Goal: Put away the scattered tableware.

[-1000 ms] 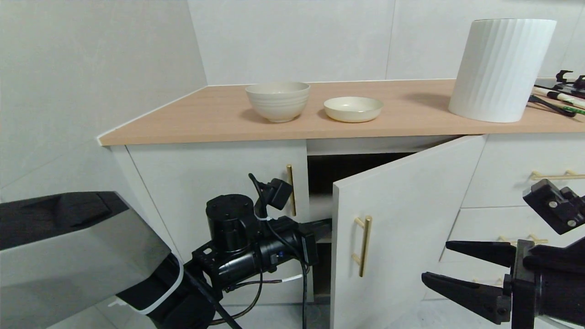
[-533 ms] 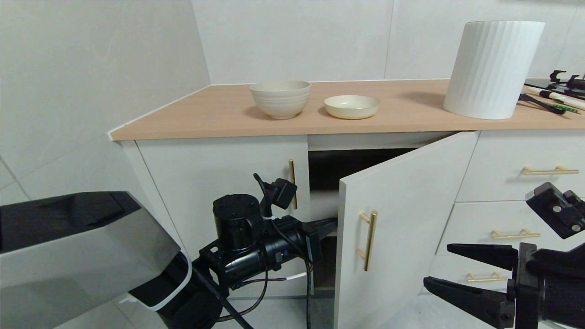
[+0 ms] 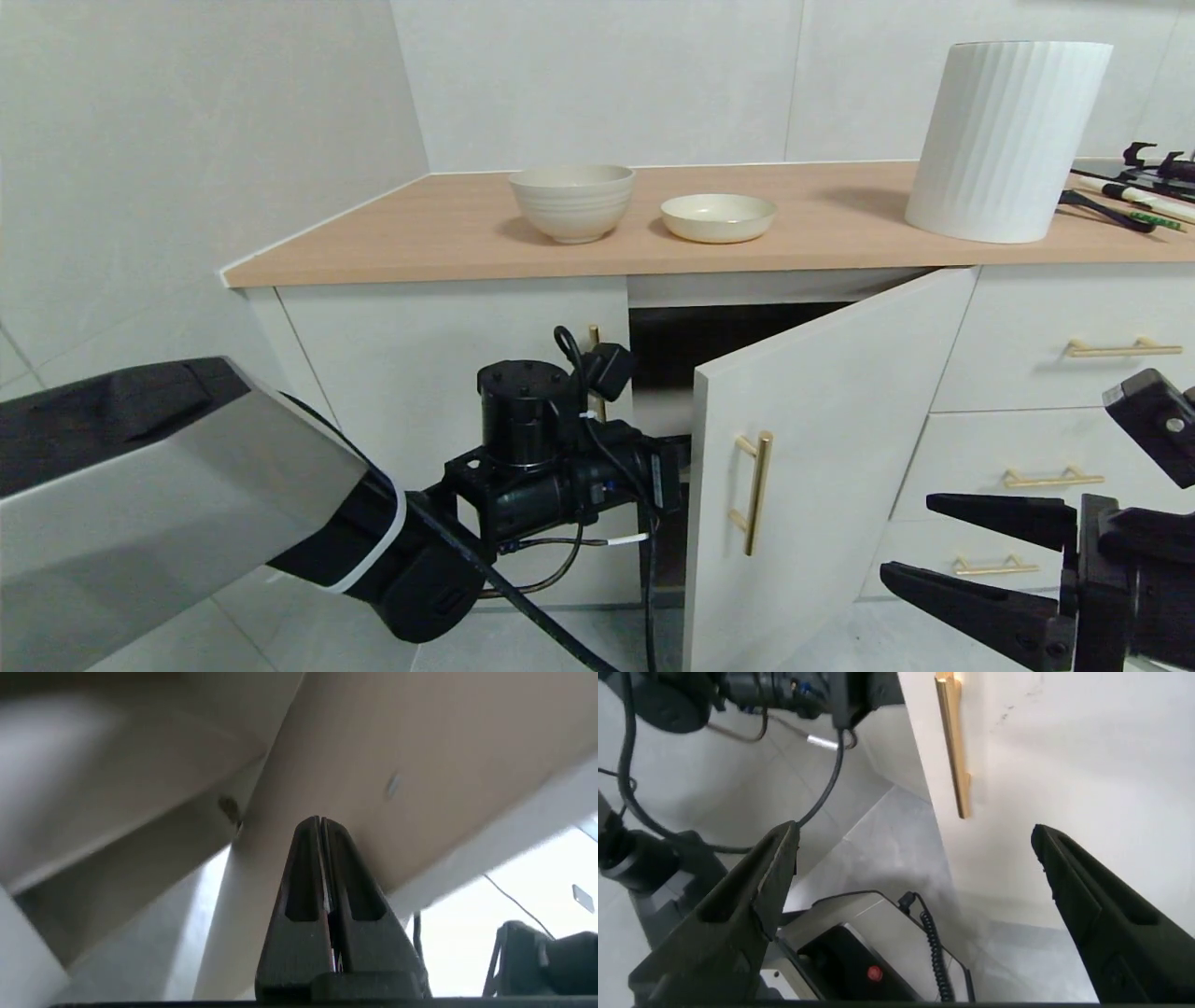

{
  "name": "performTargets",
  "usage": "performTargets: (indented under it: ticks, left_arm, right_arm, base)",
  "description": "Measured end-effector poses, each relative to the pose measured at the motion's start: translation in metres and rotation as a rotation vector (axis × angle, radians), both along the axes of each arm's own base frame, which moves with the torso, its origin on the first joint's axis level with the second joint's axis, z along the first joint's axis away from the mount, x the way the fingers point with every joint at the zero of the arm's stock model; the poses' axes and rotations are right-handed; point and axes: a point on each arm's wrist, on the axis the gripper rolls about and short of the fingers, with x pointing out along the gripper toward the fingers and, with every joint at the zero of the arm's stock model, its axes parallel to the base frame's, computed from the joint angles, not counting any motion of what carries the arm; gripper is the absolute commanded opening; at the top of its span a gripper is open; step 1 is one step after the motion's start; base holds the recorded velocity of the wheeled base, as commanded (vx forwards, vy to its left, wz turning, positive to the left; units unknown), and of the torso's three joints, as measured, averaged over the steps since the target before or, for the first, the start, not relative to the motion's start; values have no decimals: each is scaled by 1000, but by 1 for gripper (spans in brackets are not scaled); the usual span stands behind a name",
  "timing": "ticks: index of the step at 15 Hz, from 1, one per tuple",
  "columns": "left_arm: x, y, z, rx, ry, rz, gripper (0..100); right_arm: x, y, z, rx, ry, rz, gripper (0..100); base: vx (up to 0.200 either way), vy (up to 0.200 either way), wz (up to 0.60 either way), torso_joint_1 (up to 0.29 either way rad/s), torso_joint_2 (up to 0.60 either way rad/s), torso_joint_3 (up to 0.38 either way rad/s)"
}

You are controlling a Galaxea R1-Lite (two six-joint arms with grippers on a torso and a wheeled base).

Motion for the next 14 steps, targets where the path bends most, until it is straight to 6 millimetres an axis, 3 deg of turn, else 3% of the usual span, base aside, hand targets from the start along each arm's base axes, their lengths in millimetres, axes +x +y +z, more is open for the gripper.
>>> performTargets:
  ticks: [4,11,14]
  left_arm:
    - [6,-10,11,-25,-33,-2,0]
    - [15,-16,5,-17,-43,28,0]
    - [1,-33,6,-21,-45,-13,0]
  right_arm:
    - [-2,-1,-1,1,0,2,100]
    - [-3,-2,-2,0,3,6,100]
    - [-10,0,-3,14,7,81,100]
  base:
    - [0,0,0,0,0,0]
    - [0,0,0,0,0,0]
    - [0,0,0,0,0,0]
